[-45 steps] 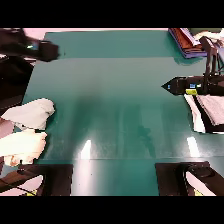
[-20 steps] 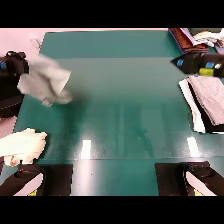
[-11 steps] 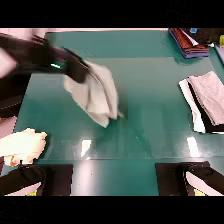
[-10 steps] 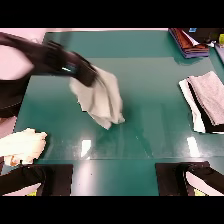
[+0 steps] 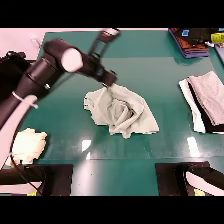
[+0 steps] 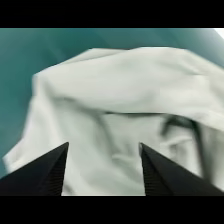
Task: Fold the shirts.
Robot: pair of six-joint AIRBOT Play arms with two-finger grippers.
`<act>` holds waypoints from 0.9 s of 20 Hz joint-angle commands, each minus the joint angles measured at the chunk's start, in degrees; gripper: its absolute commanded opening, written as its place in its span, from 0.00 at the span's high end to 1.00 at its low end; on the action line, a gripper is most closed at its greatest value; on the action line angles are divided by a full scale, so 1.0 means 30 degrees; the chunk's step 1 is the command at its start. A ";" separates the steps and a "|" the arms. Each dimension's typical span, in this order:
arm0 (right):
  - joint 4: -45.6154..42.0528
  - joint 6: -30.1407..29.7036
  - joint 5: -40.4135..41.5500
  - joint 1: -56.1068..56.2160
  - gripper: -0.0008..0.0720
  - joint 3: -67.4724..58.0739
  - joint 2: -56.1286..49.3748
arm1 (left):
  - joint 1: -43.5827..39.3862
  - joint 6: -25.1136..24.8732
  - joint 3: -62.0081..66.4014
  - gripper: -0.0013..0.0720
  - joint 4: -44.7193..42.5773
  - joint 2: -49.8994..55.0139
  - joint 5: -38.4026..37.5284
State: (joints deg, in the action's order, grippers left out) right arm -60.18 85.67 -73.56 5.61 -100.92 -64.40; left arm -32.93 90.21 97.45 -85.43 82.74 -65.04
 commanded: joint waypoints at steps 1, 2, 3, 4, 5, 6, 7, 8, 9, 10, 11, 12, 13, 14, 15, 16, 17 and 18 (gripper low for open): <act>0.0015 -0.0087 -0.0211 0.0007 0.97 -0.0051 -0.0036 | 0.5151 0.0772 -0.1173 0.27 0.2878 0.0277 -0.0670; 0.0015 -0.0087 -0.0211 0.0015 0.97 -0.0051 -0.0044 | 0.6353 0.0780 -0.2215 0.27 0.4080 0.0277 -0.0335; 0.0015 -0.0087 -0.0211 0.0015 0.97 -0.0051 -0.0044 | 0.7373 0.0772 -0.3490 0.27 0.5151 0.0277 0.0117; 0.0022 -0.0087 -0.0211 0.0015 0.97 -0.0051 -0.0044 | 0.8029 0.0772 -0.4860 0.27 0.5880 0.0277 0.0787; 0.0015 -0.0087 -0.0204 0.0015 0.97 -0.0051 -0.0044 | 0.8327 0.0765 -0.6091 0.27 0.6120 0.0284 0.1494; 0.0022 -0.0087 -0.0204 0.0015 0.97 -0.0051 -0.0044 | 0.8371 0.0736 -0.7184 0.27 0.6135 0.0372 0.2171; 0.0022 -0.0087 -0.0204 0.0015 0.97 -0.0044 -0.0044 | 0.8313 0.0532 -0.8116 0.27 0.6288 0.0546 0.2790; 0.0015 -0.0087 -0.0211 0.0015 0.97 -0.0051 -0.0044 | 0.8233 0.0160 -0.8684 0.27 0.6739 0.0860 0.3118; 0.0022 -0.0087 -0.0219 0.0015 0.97 -0.0044 -0.0044 | 0.8189 -0.0291 -0.9012 0.27 0.7563 0.1311 0.3257; 0.0022 -0.0087 -0.0219 0.0015 0.97 -0.0044 -0.0044 | 0.8189 -0.0758 -0.9041 0.27 0.8502 0.1872 0.3308; 0.0022 -0.0080 -0.0233 0.0015 0.97 -0.0044 -0.0044 | 0.8189 -0.1275 -0.9041 0.27 0.9617 0.2288 0.3351; 0.0015 -0.0087 -0.0328 0.0015 0.97 -0.0044 -0.0044 | 0.8189 -0.1858 -0.9041 0.27 1.0746 0.2703 0.3395; 0.0015 -0.0080 -0.0510 0.0015 0.97 -0.0029 -0.0044 | 0.8189 -0.2266 -0.9034 0.27 1.1548 0.3016 0.3410; 0.0000 -0.0087 -0.0656 0.0007 0.97 -0.0007 -0.0044 | 0.8189 -0.2331 -0.9034 0.27 1.2007 0.3220 0.3432; -0.0197 -0.0080 -0.0714 0.0007 0.97 0.0000 -0.0044 | 0.8189 -0.2441 -0.9034 0.27 1.2058 0.3330 0.3483; -0.0517 -0.0080 -0.0801 0.0007 0.97 0.0000 -0.0044 | 0.8189 -0.2448 -0.9027 0.27 1.2087 0.3330 0.3497; -0.0634 -0.0080 -0.0991 0.0000 0.97 0.0029 -0.0051 | 0.8189 -0.2514 -0.8961 0.42 1.2189 0.3322 0.3504; -0.1005 -0.0073 -0.1042 0.0007 0.97 0.0277 0.0022 | 0.8189 -0.2849 -0.8932 0.60 1.2276 0.3300 0.3534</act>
State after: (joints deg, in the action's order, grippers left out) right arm -61.25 85.41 -75.61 5.61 -100.68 -64.49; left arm -8.47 83.90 70.81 -51.70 91.92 -54.87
